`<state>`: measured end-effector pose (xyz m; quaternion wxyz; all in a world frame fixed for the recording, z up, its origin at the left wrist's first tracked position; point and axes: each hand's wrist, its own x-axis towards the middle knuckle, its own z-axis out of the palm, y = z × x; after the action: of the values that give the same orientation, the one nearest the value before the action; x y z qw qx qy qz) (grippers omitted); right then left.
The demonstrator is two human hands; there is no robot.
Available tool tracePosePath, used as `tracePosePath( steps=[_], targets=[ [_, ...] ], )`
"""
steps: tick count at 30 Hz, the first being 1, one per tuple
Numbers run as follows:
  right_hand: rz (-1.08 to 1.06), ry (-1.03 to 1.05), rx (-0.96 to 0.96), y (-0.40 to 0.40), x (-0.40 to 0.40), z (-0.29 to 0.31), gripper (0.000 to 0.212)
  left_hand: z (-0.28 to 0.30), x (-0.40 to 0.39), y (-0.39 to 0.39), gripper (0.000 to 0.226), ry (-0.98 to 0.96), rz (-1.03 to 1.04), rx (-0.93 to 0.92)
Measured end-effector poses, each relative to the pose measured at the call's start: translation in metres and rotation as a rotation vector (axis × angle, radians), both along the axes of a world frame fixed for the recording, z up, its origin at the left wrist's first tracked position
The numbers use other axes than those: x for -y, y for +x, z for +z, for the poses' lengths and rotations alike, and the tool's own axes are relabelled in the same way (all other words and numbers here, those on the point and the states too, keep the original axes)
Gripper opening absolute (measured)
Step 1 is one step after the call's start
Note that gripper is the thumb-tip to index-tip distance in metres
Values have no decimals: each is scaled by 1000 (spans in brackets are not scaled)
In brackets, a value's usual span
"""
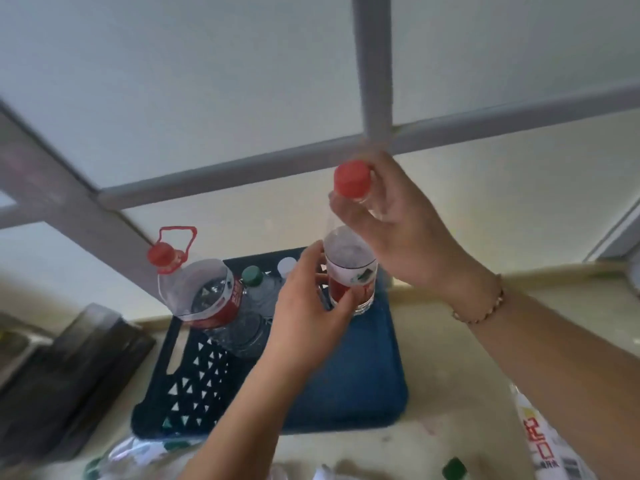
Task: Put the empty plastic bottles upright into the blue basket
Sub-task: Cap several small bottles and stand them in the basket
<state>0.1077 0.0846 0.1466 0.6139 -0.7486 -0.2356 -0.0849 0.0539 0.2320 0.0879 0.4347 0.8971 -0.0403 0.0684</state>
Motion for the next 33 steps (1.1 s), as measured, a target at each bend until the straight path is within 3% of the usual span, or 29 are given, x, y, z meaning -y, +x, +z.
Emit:
tracePosePath(
  steps=[5, 7, 10, 12, 14, 18, 21, 28, 29, 31, 33],
  targets=[
    [-133, -248, -173, 17, -38, -64, 30, -28, -45, 11, 62, 254, -146, -217],
    [-202, -318, -180, 24, -47, -82, 29, -28, -56, 2, 61, 309, -174, -207],
    [-249, -391, -205, 32, -54, -99, 29, -17, -68, -36, 45, 370, -130, 141],
    [-273, -444, -206, 35, -58, -109, 30, -14, -75, -76, 28, 158, -135, 410],
    [-284, -483, -222, 36, -61, -115, 30, -27, -87, -119, 12, 58, -223, 515],
    [-287, -514, -226, 38, -63, -124, 29, -88, -131, -176, 12, 112, -335, 216],
    [-312, -576, -217, 36, -64, -122, 33, -129, -172, -195, 23, 476, -486, 195],
    [-368, -682, -253, 8, -65, -96, 75, -166, -213, -248, 59, 577, -415, -99],
    [-413, -615, -193, -8, -66, -85, 72, -171, -214, -252, 62, 596, -412, -135],
    [-422, -351, 14, -59, -74, -64, 43, -179, -216, -260, 72, 618, -385, -194],
    [-246, -207, 152, -122, -92, -64, 20, -187, -215, -268, 80, 616, -337, -259]
  ],
)
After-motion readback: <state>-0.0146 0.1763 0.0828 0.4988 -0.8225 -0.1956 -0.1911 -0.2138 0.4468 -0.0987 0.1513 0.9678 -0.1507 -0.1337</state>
